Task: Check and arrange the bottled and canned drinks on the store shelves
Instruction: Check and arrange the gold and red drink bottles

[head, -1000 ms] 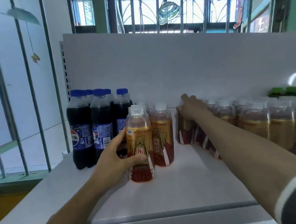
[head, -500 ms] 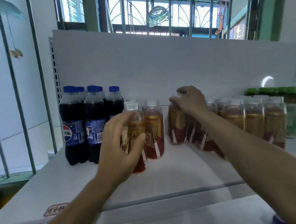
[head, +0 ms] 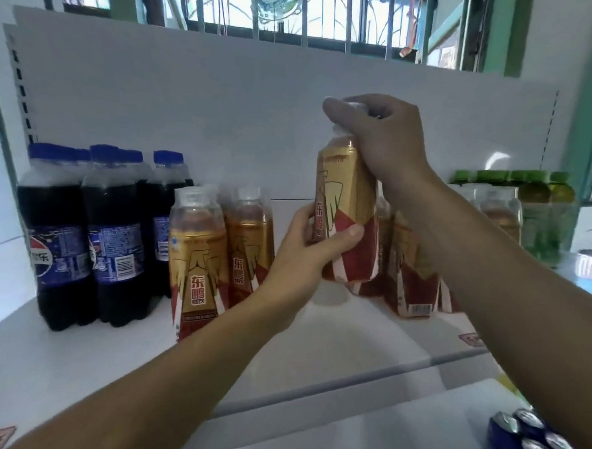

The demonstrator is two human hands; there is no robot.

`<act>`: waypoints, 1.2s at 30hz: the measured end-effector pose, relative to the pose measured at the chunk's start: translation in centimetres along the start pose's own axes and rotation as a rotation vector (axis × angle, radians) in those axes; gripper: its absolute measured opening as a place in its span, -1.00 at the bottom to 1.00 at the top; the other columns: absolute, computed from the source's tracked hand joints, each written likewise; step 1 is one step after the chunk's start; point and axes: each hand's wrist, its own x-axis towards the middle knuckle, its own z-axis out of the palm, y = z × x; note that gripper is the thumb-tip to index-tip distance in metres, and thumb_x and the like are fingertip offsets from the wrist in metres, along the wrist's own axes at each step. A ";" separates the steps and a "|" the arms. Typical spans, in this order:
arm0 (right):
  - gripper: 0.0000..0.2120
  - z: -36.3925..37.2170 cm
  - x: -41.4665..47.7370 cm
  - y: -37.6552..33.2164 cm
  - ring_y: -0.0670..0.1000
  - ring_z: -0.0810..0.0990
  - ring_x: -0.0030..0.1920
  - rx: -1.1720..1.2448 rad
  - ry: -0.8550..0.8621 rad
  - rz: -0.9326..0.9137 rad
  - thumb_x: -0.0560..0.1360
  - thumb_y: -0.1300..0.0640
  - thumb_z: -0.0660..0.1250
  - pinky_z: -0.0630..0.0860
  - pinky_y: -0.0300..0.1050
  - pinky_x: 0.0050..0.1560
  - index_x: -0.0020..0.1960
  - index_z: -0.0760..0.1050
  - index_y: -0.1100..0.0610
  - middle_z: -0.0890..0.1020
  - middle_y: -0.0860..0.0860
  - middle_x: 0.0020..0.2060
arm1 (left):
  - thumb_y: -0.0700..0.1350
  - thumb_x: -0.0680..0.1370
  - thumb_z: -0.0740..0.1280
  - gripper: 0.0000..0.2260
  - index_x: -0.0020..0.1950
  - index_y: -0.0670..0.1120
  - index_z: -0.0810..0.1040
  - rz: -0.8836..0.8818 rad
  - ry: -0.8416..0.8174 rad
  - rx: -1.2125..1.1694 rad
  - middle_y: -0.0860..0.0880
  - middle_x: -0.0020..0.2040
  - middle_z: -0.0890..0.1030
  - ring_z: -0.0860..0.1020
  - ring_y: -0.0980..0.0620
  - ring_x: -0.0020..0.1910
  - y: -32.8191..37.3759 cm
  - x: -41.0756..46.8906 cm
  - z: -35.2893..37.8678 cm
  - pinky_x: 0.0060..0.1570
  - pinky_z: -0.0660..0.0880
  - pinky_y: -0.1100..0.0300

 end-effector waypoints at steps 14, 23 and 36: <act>-0.76 2.9 0.8 10.2 0.13 0.66 -0.04 0.673 -0.365 0.444 0.48 0.05 0.45 0.61 0.08 -0.03 0.09 0.54 0.12 0.67 0.19 0.04 | 0.16 0.46 0.32 -0.52 0.30 -0.04 0.57 -0.223 0.149 -0.343 -0.09 0.13 0.70 0.67 -0.07 0.11 -4.6 3.3 -0.4 0.01 0.61 -0.02; -0.35 3.2 -1.0 11.7 0.12 0.66 -0.03 0.911 -0.354 0.568 0.44 -0.04 0.51 0.62 0.07 -0.02 0.41 0.41 0.23 0.61 0.17 0.08 | 0.25 0.52 0.23 -0.51 0.23 -0.06 0.64 -0.244 0.211 -0.393 -0.12 0.09 0.71 0.68 -0.12 0.04 -5.1 3.3 -0.4 -0.07 0.60 -0.06; -0.47 2.5 -1.6 11.4 0.09 0.65 -0.01 0.871 -0.361 0.461 0.45 -0.04 0.45 0.60 0.07 0.06 0.31 0.52 0.24 0.64 0.11 0.00 | 0.31 0.50 0.22 -0.53 0.17 0.03 0.64 -0.228 0.179 -0.296 -0.07 0.02 0.73 0.71 -0.05 -0.06 -4.9 2.6 -0.4 -0.14 0.62 -0.02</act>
